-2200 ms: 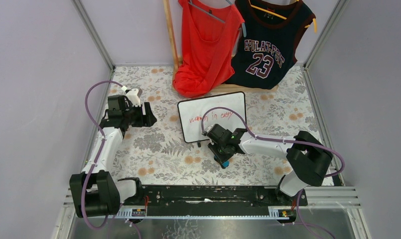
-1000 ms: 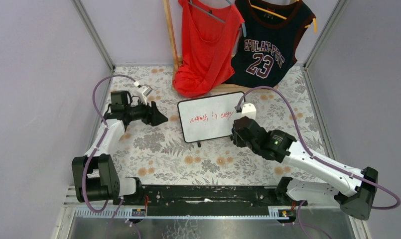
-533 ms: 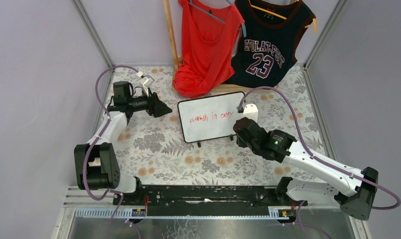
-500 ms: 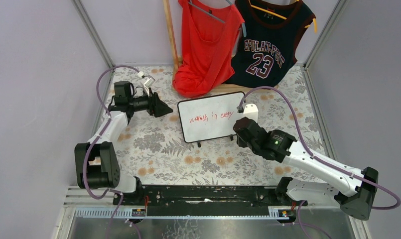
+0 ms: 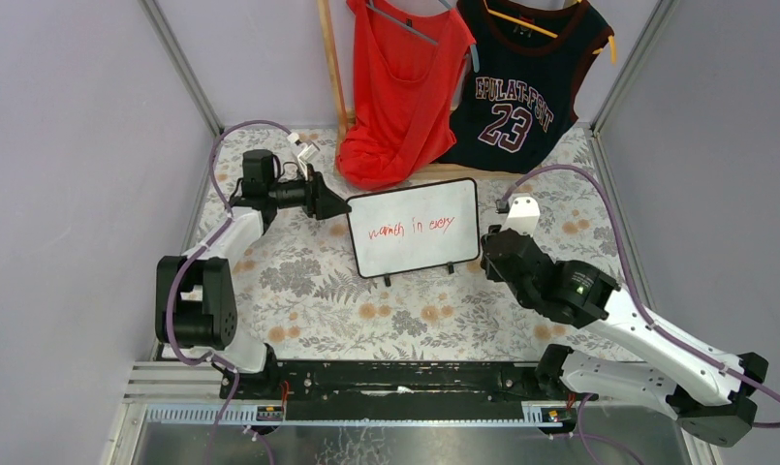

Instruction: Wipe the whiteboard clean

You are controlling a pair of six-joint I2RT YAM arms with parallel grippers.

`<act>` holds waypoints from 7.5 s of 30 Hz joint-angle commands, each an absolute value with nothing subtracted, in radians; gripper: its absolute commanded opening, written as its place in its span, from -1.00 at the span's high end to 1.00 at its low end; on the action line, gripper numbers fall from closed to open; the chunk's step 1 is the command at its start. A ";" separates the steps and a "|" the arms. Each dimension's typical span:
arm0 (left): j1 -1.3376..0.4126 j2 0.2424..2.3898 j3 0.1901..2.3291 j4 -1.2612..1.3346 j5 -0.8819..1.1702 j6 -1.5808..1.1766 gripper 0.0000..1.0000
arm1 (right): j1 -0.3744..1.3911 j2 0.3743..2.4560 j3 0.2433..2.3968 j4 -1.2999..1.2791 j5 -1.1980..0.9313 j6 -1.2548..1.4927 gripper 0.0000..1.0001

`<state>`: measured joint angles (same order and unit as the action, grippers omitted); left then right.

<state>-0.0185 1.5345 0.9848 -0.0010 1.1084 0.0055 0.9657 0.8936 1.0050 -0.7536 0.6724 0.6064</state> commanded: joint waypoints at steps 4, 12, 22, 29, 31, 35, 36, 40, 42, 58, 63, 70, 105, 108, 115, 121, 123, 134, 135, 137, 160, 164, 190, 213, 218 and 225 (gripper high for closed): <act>-0.030 1.596 1.016 0.174 1.169 -0.106 0.12 | 0.962 0.904 1.031 -0.786 0.725 0.640 1.00; -0.058 1.614 1.029 0.183 1.176 -0.119 0.13 | 0.963 0.922 1.025 -0.774 0.722 0.649 1.00; -0.083 1.625 1.032 0.184 1.179 -0.121 0.28 | 0.963 0.946 1.027 -0.767 0.720 0.642 1.00; -0.091 1.636 1.040 0.178 1.174 -0.123 0.52 | 0.962 0.957 1.027 -0.759 0.717 0.640 1.00; -0.091 1.643 1.048 0.159 1.175 -0.114 0.68 | 0.962 0.959 1.027 -0.757 0.717 0.640 1.00; -0.092 1.652 1.058 0.134 1.173 -0.096 0.83 | 0.962 0.964 1.025 -0.753 0.716 0.638 1.00; -0.093 1.653 1.058 0.132 1.171 -0.094 0.86 | 0.963 0.966 1.023 -0.750 0.717 0.637 1.00; -0.092 1.656 1.057 0.121 1.164 -0.081 1.00 | 0.962 0.971 1.007 -0.730 0.725 0.623 1.00; -0.092 1.662 1.062 0.095 1.161 -0.058 1.00 | 0.963 0.977 0.993 -0.715 0.733 0.612 1.00; -0.094 1.677 1.068 -0.055 1.138 0.110 1.00 | 0.799 0.946 0.802 -0.288 0.658 0.399 1.00; -0.093 1.690 1.071 -0.065 1.133 0.127 1.00 | 0.722 1.000 0.731 -0.102 0.575 0.335 1.00; -0.094 1.699 1.088 -0.091 1.130 0.142 1.00 | 0.679 1.172 0.770 0.067 0.480 0.290 1.00; -0.092 1.690 1.084 -0.115 1.122 0.145 1.00 | 0.630 1.424 0.956 0.123 0.207 0.345 1.00; -0.092 1.692 1.084 -0.115 1.122 0.144 1.00 | 0.677 1.442 0.979 0.121 0.232 0.341 1.00; -0.093 1.690 1.081 -0.118 1.124 0.144 1.00 | 0.779 1.522 1.058 0.118 0.258 0.351 1.00; -0.092 1.689 1.083 -0.124 1.121 0.146 1.00 | 0.790 1.537 1.055 0.116 0.300 0.358 1.00; -0.092 1.689 1.083 -0.126 1.122 0.147 1.00 | 0.788 1.526 1.044 0.104 0.346 0.338 1.00; -0.092 1.686 1.097 -0.155 1.122 0.163 1.00 | 0.675 1.439 0.931 0.053 0.456 0.267 1.00; -0.093 1.685 1.099 -0.162 1.121 0.169 1.00 | 0.665 1.428 0.920 0.051 0.461 0.263 1.00; -0.092 1.683 1.100 -0.170 1.122 0.176 1.00 | 0.646 1.406 0.895 0.050 0.470 0.253 1.00; -0.092 1.678 1.094 -0.173 1.129 0.175 1.00 | 0.845 1.517 1.032 0.076 0.425 0.351 1.00; -0.093 1.676 1.098 -0.173 1.128 0.172 1.00 | 0.856 1.519 1.028 0.078 0.450 0.365 1.00; -0.092 1.672 1.099 -0.181 1.129 0.176 1.00 | 0.772 1.437 0.935 0.017 0.520 0.323 1.00; -0.092 1.668 1.097 -0.202 1.126 0.192 1.00 | 0.719 1.474 0.876 0.037 0.547 0.315 1.00; -0.093 1.667 1.098 -0.209 1.125 0.199 1.00 | 0.681 1.450 0.846 0.036 0.576 0.285 1.00; -0.093 1.667 1.095 -0.211 1.127 0.199 1.00 | 0.677 1.435 0.864 0.020 0.613 0.269 1.00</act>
<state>-0.0898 1.6650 1.1034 -0.1345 1.1885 0.1341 0.6983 1.4628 0.8528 0.0162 0.5125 0.2977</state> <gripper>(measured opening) 0.075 0.217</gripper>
